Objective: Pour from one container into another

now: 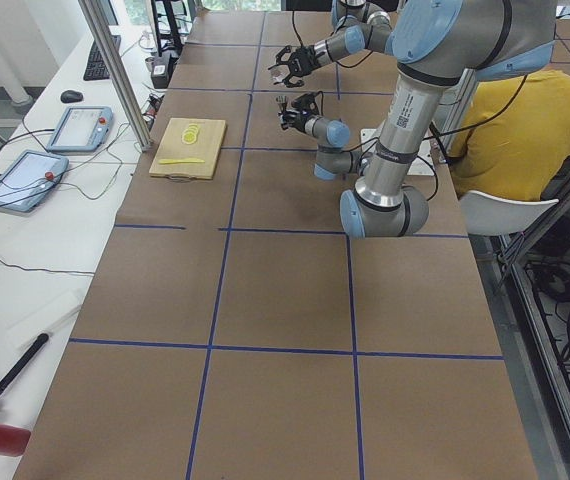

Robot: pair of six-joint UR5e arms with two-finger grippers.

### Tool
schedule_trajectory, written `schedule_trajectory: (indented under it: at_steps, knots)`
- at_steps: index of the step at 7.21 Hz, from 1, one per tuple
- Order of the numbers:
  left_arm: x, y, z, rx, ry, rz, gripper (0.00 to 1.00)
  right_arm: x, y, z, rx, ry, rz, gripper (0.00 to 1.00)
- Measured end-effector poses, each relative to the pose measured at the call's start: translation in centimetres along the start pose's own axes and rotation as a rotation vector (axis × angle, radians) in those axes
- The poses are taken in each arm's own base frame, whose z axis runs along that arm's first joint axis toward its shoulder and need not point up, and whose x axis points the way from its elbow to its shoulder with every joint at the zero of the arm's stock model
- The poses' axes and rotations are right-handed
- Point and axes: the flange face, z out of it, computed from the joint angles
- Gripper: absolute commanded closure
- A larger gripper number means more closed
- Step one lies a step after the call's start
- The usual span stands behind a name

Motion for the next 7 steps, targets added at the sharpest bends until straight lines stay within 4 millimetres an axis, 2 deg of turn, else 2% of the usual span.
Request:
schedule_trajectory:
  at_steps: [7]
  knots:
    - [0.05, -0.19, -0.02, 0.002, -0.001, -0.001, 1.0, 0.43, 0.09, 0.09, 0.004, 0.053, -0.135, 0.9]
